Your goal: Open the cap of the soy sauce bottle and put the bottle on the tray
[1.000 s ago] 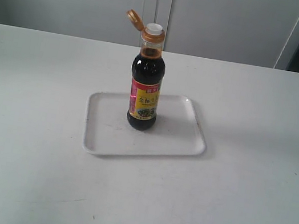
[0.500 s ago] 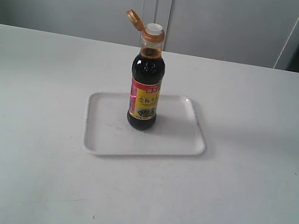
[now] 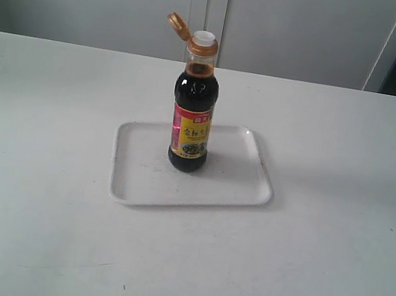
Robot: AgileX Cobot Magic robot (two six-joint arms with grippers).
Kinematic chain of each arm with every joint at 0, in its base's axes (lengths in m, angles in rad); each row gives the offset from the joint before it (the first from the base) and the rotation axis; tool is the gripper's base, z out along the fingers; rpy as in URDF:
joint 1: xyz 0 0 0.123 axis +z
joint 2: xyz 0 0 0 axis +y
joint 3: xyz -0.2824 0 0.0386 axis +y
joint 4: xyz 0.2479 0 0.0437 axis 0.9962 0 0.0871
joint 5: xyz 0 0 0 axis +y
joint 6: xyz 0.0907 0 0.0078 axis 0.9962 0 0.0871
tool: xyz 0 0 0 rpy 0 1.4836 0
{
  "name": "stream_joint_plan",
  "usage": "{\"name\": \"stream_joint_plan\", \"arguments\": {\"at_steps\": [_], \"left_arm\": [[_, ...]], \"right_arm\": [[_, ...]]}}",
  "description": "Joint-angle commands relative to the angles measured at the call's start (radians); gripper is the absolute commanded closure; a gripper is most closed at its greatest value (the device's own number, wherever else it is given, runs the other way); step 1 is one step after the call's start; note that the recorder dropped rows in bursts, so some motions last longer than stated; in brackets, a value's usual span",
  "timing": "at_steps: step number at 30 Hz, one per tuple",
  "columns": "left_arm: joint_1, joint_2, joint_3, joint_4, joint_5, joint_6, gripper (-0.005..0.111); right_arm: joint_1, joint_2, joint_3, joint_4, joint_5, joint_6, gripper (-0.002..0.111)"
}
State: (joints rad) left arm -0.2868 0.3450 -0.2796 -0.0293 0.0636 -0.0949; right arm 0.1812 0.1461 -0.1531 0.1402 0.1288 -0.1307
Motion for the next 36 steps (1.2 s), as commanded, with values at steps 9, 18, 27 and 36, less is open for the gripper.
{"name": "stream_joint_plan", "arguments": {"at_steps": [9,18,27,36], "left_arm": [[0.005,-0.010,0.006,-0.006,0.024,0.054,0.107],[0.030,-0.162,0.061,0.000,0.102,0.095,0.107],[0.169,-0.277,0.184,-0.029,0.104,0.095,0.107],[0.232,-0.345,0.280,-0.053,0.101,0.095,0.107]], "right_arm": [[-0.004,-0.006,0.004,-0.002,-0.003,0.002,0.108],[-0.004,-0.006,0.004,-0.002,-0.003,0.002,0.108],[-0.004,-0.006,0.004,-0.002,-0.003,0.002,0.108],[-0.004,-0.006,0.004,-0.002,-0.003,0.002,0.108]]}}
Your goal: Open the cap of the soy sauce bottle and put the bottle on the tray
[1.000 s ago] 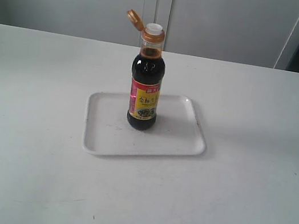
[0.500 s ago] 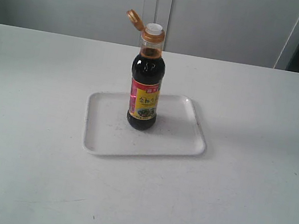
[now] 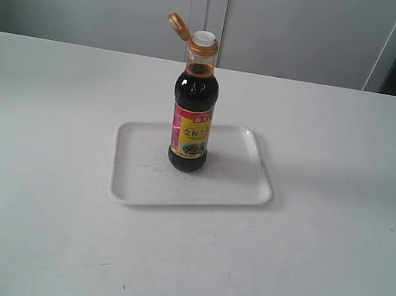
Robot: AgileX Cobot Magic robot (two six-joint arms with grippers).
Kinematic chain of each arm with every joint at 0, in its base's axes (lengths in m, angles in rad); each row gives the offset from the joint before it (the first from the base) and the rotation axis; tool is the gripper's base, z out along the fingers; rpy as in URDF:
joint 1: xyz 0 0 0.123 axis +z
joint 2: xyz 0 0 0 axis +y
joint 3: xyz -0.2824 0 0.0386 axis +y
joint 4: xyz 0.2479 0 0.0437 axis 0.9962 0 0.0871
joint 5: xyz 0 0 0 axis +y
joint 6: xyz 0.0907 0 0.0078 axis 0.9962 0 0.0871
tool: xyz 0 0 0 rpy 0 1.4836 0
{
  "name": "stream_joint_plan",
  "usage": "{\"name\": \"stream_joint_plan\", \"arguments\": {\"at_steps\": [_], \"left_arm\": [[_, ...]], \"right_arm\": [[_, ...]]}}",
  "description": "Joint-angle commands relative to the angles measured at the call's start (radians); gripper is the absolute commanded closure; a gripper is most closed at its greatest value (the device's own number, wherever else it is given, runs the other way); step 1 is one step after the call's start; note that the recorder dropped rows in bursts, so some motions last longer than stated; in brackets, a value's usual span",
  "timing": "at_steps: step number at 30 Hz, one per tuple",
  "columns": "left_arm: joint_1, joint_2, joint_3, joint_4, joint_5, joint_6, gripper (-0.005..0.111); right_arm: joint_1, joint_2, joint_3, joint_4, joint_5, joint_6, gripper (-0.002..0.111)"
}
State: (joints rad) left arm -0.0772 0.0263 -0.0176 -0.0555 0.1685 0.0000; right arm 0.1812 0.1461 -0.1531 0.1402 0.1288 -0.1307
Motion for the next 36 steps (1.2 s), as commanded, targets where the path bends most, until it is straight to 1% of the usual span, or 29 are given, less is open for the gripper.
{"name": "stream_joint_plan", "arguments": {"at_steps": [1,4,7,36], "left_arm": [[0.034,-0.026,0.018,-0.039,-0.016,0.000,0.107],[0.048,-0.026,0.018,-0.049,-0.005,-0.014,0.107],[0.048,-0.026,0.018,-0.042,0.044,-0.014,0.107],[0.053,-0.026,0.018,-0.042,0.040,-0.010,0.107]], "right_arm": [[-0.004,-0.006,0.004,-0.002,-0.003,0.002,0.108],[-0.004,-0.006,0.004,-0.002,-0.003,0.002,0.108],[-0.004,-0.006,0.004,-0.002,-0.003,0.002,0.108],[-0.004,-0.006,0.004,-0.002,-0.003,0.002,0.108]]}}
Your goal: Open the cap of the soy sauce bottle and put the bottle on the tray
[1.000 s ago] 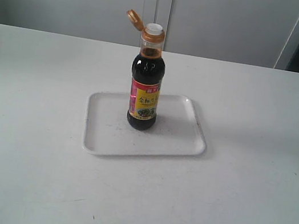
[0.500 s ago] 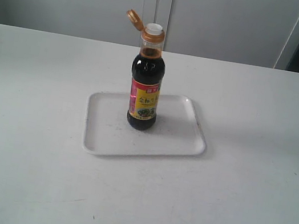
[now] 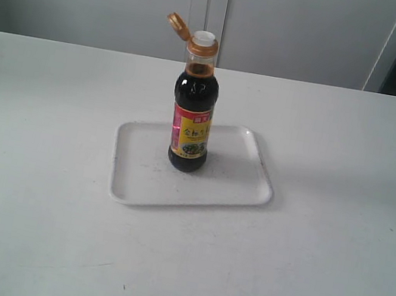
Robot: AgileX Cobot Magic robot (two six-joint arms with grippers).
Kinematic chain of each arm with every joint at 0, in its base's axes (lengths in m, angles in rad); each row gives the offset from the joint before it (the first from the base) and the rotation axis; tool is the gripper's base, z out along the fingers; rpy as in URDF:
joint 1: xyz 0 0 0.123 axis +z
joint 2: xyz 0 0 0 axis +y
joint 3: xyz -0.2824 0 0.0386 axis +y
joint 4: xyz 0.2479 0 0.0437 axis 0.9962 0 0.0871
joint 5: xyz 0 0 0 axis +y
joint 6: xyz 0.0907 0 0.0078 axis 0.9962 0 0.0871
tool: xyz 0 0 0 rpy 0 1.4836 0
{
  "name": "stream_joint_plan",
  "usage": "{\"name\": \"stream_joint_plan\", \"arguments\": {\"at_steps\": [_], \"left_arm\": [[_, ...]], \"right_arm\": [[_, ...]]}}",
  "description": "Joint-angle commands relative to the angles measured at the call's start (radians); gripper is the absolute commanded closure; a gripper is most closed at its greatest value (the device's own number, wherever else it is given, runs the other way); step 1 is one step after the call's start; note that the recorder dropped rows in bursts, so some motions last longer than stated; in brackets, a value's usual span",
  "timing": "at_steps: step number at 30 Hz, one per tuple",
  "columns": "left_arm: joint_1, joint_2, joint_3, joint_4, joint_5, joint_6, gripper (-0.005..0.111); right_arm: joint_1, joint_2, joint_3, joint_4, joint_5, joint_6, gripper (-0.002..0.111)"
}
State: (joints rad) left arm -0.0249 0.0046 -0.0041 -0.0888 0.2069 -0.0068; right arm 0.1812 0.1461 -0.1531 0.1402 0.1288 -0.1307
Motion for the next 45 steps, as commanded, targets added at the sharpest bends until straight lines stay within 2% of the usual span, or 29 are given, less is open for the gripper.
{"name": "stream_joint_plan", "arguments": {"at_steps": [1,14,18,21,27,39,45], "left_arm": [[0.001,-0.005,0.004,-0.009,0.001,-0.003,0.107],[0.001,-0.005,0.004,-0.009,0.002,0.001,0.107],[0.001,-0.005,0.004,-0.009,0.002,0.001,0.107],[0.001,-0.005,0.004,-0.009,0.002,0.001,0.107],[0.001,-0.005,0.004,-0.009,0.002,0.001,0.107],[0.001,-0.005,0.004,-0.007,0.002,0.007,0.107],[0.001,-0.005,0.004,-0.007,0.002,0.007,0.107]], "right_arm": [[-0.004,-0.006,0.004,-0.002,-0.003,0.002,0.108],[-0.004,-0.006,0.004,-0.002,-0.003,0.002,0.108],[-0.004,-0.011,0.004,-0.071,-0.001,0.058,0.108],[-0.004,-0.035,0.004,-0.117,0.038,0.131,0.108],[-0.004,-0.111,0.006,-0.117,0.121,0.131,0.108],[-0.004,-0.146,0.153,-0.115,0.083,0.131,0.108],[-0.004,-0.146,0.153,-0.115,0.086,0.131,0.108]]}}
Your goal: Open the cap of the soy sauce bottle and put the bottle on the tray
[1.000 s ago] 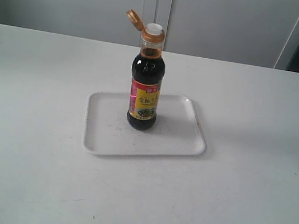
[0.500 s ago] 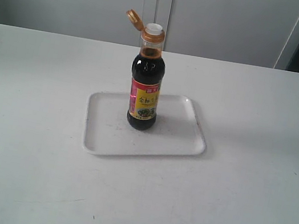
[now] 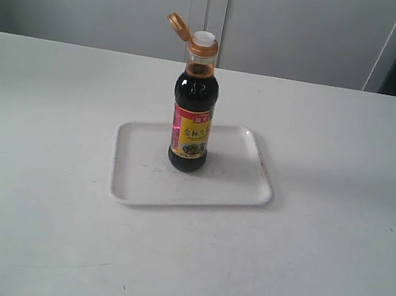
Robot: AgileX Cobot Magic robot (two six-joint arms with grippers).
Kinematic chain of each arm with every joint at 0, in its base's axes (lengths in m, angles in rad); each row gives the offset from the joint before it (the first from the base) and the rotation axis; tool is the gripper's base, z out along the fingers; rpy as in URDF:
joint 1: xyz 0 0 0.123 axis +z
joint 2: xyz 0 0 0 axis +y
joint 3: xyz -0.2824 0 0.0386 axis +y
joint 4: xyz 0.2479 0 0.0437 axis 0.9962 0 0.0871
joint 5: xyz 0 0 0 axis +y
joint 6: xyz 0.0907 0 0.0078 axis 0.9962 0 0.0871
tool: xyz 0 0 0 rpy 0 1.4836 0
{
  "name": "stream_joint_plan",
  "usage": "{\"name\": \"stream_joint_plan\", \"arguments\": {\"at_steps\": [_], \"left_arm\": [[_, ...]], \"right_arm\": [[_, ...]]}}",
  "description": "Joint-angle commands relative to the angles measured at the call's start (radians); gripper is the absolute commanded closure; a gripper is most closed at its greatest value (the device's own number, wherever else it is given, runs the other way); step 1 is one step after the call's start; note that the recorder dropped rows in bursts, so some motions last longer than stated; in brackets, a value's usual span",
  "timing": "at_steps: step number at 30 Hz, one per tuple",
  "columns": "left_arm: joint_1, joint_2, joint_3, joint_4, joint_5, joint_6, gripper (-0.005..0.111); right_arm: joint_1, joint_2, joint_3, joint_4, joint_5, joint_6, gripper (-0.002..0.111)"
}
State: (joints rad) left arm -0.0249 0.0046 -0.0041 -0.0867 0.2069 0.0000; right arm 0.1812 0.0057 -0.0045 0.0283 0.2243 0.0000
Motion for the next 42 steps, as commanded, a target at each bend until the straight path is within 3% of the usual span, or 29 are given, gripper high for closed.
{"name": "stream_joint_plan", "arguments": {"at_steps": [1,12,42], "left_arm": [[0.001,-0.005,0.004,-0.009,0.002,0.000,0.107],[0.001,-0.005,0.004,-0.009,0.002,0.000,0.107],[0.001,-0.005,0.004,-0.009,0.002,0.000,0.107]], "right_arm": [[-0.004,-0.006,0.005,-0.003,0.004,0.000,0.108],[-0.004,-0.006,0.005,-0.013,0.115,0.000,0.108],[-0.004,-0.006,0.005,-0.011,0.115,0.023,0.108]]}}
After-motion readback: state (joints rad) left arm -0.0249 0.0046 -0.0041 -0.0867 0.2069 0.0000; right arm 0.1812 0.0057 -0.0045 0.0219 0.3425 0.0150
